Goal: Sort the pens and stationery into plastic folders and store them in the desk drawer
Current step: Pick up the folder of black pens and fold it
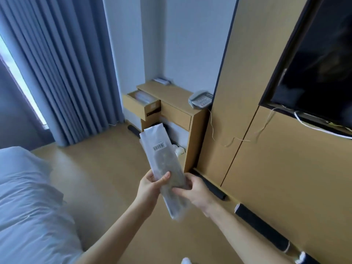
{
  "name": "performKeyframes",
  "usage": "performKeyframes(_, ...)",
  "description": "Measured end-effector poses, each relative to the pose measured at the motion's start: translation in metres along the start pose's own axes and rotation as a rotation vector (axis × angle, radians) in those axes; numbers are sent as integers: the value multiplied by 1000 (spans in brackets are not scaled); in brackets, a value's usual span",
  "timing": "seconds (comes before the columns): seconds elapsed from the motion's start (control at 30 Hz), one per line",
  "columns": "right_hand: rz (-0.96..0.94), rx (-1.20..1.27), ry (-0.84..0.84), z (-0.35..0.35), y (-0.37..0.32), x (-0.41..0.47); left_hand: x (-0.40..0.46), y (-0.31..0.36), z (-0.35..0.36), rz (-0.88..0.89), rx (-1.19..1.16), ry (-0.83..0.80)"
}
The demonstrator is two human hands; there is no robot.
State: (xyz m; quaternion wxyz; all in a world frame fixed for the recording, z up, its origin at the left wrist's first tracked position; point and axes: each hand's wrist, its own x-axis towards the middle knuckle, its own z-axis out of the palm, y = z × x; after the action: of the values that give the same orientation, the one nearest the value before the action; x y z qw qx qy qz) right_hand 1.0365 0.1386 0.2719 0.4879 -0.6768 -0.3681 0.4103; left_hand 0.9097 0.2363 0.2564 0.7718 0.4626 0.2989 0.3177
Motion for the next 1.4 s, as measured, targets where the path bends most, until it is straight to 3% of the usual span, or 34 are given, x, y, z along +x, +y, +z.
performKeyframes(0.27, -73, -106, -181, -22, -43, 210, 167, 55, -25, -9, 53, 104)
performKeyframes(0.53, -66, -158, -318, 18, -66, 381, 297, 112, -118, -58, 299, 130)
performKeyframes(0.67, -77, -217, -260, 42, -75, 478, 390, 136, -169, -9, 385, 139)
performKeyframes(0.83, -49, -304, -164, 52, -111, 592, 511, 184, -218, -1, 297, 161)
performKeyframes(1.13, -51, -401, -19, 38, -147, 766, 721, 239, -258, 131, 469, 164)
performKeyframes(1.2, -61, -467, -11, 35, -147, 809, 768, 246, -267, 249, 666, 208)
performKeyframes(1.3, -73, -568, 1, 33, -142, 873, 835, 259, -291, 567, 1317, 244)
performKeyframes(1.4, -50, -673, 41, 36, -134, 915, 896, 271, -298, 819, 1870, -73)
